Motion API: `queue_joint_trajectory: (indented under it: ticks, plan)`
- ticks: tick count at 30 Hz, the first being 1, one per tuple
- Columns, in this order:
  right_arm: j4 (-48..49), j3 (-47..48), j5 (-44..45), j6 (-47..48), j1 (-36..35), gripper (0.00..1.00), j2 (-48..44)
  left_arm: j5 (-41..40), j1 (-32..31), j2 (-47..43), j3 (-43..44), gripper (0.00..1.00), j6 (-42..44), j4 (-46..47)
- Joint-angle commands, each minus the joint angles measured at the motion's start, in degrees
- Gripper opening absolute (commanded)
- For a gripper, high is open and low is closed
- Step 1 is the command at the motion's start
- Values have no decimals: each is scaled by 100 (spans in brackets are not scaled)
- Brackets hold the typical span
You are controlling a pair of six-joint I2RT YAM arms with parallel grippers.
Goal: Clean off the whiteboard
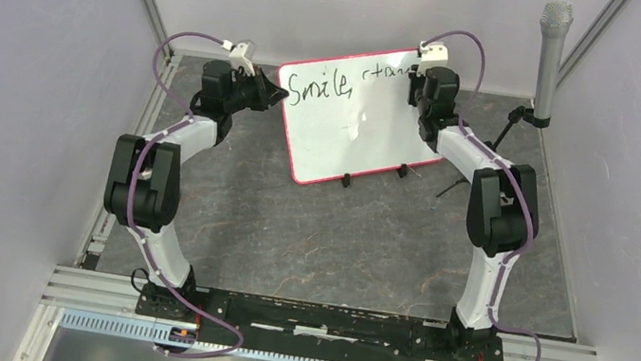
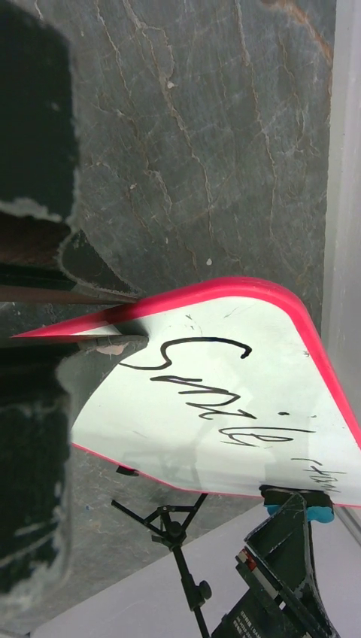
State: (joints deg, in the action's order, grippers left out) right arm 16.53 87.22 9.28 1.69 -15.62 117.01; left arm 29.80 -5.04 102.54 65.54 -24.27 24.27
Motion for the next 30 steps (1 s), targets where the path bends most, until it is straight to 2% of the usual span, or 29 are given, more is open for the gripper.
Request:
queue_joint_trajectory:
  ticks: [1, 8, 12, 17, 30]
  plan:
    - [-296, 109, -52, 154, -407, 0, 98, -115, -147, -186, 6, 2, 643, -111]
    - [-185, 279, -242, 513, -1271, 0, 102, -121, -147, -221, -4, 2, 678, -133]
    - [-228, 639, -365, 440, -1339, 0, 275, -129, -148, -252, -15, 2, 695, -138]
    - [-302, 856, -108, 482, -1192, 0, 322, -141, -148, -261, -6, 2, 713, -144]
    - [-590, 1162, 117, 410, -180, 0, 603, -168, -148, -283, -8, 2, 740, -160]
